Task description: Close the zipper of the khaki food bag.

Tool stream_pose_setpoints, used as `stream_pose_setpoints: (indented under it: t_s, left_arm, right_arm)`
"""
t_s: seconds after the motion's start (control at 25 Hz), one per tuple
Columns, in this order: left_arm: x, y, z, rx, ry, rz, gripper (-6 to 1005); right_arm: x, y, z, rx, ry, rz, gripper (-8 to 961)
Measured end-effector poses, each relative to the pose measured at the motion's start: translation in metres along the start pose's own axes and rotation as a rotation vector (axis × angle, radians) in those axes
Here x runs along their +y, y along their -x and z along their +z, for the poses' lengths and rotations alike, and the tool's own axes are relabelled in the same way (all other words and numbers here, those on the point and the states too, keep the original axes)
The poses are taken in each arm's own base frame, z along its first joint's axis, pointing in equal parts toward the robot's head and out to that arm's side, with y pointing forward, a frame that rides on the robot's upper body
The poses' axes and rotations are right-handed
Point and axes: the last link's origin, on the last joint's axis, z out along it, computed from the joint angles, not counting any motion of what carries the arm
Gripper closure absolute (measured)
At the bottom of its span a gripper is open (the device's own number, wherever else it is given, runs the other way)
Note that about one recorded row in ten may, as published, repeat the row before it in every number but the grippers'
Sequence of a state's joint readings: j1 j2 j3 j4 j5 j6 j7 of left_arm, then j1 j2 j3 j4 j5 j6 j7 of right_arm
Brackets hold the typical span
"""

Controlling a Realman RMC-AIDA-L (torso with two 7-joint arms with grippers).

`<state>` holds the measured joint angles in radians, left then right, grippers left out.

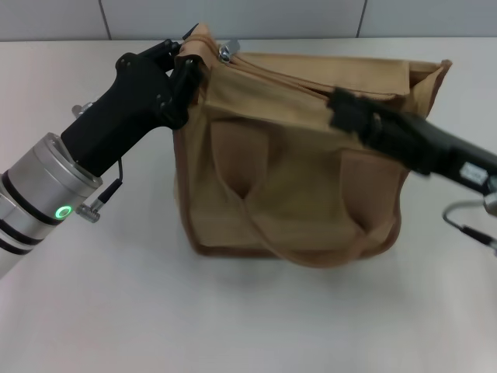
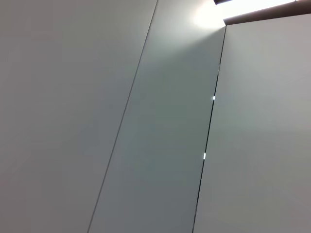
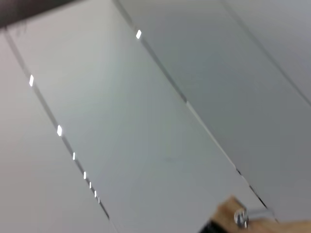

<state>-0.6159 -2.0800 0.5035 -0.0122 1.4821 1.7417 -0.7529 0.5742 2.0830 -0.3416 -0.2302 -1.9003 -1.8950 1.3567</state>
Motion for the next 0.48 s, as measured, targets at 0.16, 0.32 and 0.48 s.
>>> stream_pose_setpoints:
  t_s: [0.16,0.32,0.48]
  left_arm:
    - [0.0,-0.001,0.003,0.003,0.007,0.001,969]
    - [0.001,0.001,0.004,0.005,0.005,-0.003,970]
    - [0.002,0.001,0.004,0.008,0.0,0.008,969]
  right_arm:
    - [-0.005,0.006,0.027,-0.041,0.032,0.106,267]
    - [-0.003,0.004,0.054,-0.095,0.072,0.207,267]
    - [-0.008,0.002,0.065,-0.094,0.053,0.249,267]
